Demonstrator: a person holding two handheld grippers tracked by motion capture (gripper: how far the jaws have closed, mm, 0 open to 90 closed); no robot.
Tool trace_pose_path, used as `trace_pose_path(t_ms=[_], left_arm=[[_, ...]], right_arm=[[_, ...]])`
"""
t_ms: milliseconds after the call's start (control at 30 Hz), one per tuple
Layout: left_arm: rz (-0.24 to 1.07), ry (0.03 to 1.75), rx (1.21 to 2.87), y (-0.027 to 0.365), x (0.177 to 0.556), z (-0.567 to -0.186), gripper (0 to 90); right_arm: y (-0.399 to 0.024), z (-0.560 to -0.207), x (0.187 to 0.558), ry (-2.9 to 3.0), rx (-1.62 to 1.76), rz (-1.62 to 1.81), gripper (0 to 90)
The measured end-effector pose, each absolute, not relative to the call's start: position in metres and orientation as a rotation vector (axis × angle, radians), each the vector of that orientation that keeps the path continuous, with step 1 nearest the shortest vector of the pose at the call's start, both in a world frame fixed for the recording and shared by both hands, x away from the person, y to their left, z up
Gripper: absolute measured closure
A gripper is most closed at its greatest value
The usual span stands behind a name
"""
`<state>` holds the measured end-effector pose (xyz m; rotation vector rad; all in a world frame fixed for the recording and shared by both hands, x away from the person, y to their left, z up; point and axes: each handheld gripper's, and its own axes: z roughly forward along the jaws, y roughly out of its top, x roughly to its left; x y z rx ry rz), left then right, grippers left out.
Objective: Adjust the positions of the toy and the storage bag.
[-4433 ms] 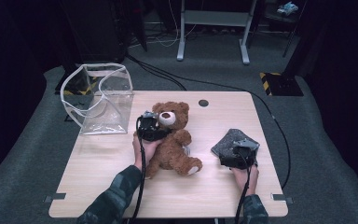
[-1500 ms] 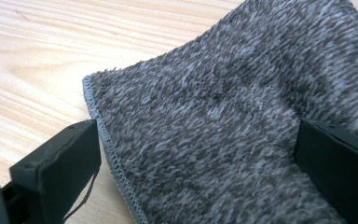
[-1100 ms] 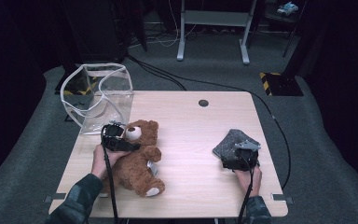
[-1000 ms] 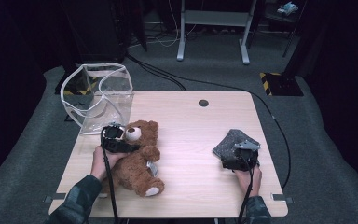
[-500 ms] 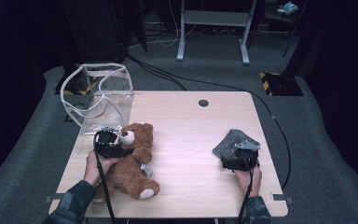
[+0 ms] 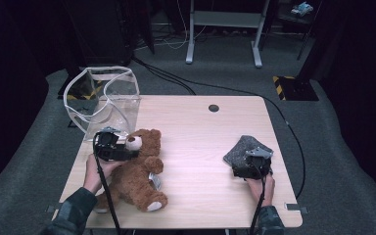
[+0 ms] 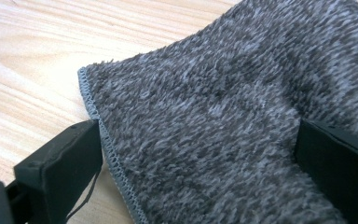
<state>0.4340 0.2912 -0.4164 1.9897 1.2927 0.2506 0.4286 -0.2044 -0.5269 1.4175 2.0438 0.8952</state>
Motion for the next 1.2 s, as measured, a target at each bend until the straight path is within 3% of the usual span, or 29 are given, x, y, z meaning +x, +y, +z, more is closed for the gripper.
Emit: trace_pose_path(t_ms=[300,667,1200], left_arm=[[0.327,1.298,1.959,0.3,0.446,-0.383,19.7],[0.399,1.31,1.923,0.311,0.459,-0.364,18.7],[0.577,1.366,1.834,0.328,0.49,-0.341,18.5]], right_arm=[[-0.214,-0.521,0.422,2.038,1.422,0.976,0.4],[-0.229,-0.503,0.382,2.013,1.385,1.001,0.0],[-0.25,-0.526,0.36,2.025,1.444,0.901,0.0]])
